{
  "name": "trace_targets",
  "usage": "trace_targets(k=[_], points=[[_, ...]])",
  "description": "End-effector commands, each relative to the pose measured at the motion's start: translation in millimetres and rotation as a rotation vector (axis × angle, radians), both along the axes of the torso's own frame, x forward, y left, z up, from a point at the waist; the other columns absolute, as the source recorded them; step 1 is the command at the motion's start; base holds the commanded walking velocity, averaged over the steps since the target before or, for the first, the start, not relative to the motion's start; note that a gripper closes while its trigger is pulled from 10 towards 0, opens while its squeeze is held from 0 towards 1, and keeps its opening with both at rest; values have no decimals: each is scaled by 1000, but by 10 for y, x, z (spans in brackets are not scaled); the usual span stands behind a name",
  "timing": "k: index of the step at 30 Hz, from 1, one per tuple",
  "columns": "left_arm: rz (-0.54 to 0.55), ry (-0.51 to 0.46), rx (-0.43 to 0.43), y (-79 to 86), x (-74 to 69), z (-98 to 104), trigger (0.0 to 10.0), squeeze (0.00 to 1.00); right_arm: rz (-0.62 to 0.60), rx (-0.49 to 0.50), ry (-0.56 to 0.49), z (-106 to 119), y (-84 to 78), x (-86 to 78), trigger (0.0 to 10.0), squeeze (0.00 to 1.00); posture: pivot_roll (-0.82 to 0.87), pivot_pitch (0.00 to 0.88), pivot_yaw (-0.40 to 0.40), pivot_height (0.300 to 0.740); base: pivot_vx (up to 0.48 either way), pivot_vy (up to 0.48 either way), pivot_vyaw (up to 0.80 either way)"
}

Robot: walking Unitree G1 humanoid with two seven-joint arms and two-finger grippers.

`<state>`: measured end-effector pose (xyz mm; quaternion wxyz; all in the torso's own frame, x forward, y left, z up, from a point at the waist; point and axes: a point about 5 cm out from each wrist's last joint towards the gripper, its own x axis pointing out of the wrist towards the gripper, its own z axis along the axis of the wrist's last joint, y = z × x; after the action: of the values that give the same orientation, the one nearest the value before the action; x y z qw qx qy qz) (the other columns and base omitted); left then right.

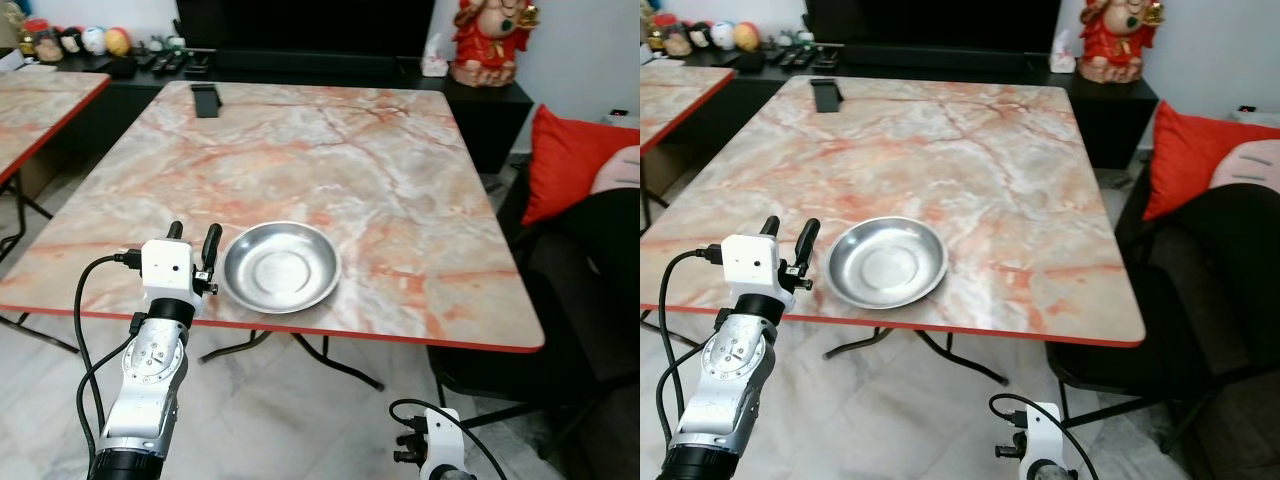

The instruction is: Setting the table

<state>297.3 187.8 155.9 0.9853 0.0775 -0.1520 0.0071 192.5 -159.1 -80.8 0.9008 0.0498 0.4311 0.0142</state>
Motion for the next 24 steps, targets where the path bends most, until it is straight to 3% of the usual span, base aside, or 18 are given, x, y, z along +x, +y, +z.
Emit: trace_targets(k=[1, 24], points=[[-8, -4, -3, -15, 17, 13, 10000, 0, 3, -7, 8, -11, -12, -22, 10000, 0, -1, 41, 4, 740, 0, 349, 0], [-6, -8, -22, -33, 37, 41, 10000, 0, -2, -1, 6, -5, 3, -7, 10000, 0, 11, 55, 5, 740, 0, 368, 0]])
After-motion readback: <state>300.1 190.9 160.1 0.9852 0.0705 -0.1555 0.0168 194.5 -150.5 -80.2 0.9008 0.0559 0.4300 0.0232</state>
